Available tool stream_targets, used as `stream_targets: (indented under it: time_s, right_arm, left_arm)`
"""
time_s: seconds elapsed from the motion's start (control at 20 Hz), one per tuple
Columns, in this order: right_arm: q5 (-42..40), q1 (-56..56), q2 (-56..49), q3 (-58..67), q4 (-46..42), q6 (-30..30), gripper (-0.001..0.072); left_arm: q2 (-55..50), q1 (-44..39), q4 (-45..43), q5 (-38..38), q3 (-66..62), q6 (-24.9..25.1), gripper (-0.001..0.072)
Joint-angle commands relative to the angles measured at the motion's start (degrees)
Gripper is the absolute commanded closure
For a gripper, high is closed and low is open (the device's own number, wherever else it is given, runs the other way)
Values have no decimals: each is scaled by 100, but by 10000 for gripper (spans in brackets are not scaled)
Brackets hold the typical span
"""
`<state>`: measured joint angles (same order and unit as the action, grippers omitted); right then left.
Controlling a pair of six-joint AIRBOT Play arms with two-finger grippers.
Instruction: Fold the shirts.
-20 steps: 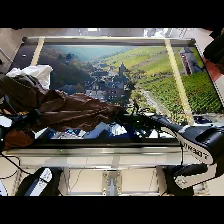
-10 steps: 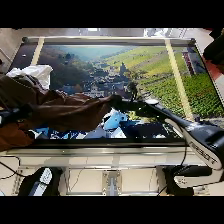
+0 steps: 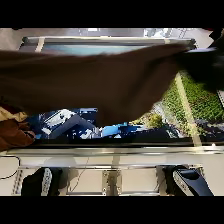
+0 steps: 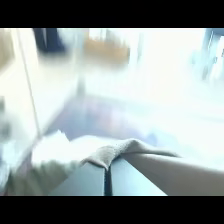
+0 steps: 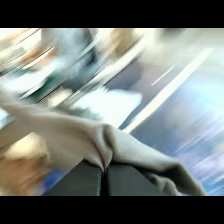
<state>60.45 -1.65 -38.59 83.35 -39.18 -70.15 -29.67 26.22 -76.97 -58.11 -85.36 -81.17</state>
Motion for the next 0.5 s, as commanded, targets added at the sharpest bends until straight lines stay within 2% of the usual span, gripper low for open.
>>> stream_targets:
  time_s: [0.0,0.1,0.15,0.3,0.45]
  right_arm:
    - [68,280,496,1576,-1858,-577,709]
    - [214,280,225,1888,-2457,-706,708]
    - [457,280,0,1884,-2758,-743,709]
    - [1097,280,-1141,1884,-3121,-739,708]
    - [927,280,-2675,1884,-3106,-737,707]
  left_arm:
    - [-4,-4,1283,-146,-942,437,700]
    - [-328,-4,2293,-562,-940,680,700]
    - [-612,-4,2520,-863,-938,708,700]
    - [-1644,-7,2505,-1340,-844,706,700]
    - [-2905,-470,2229,-1410,-610,708,700]
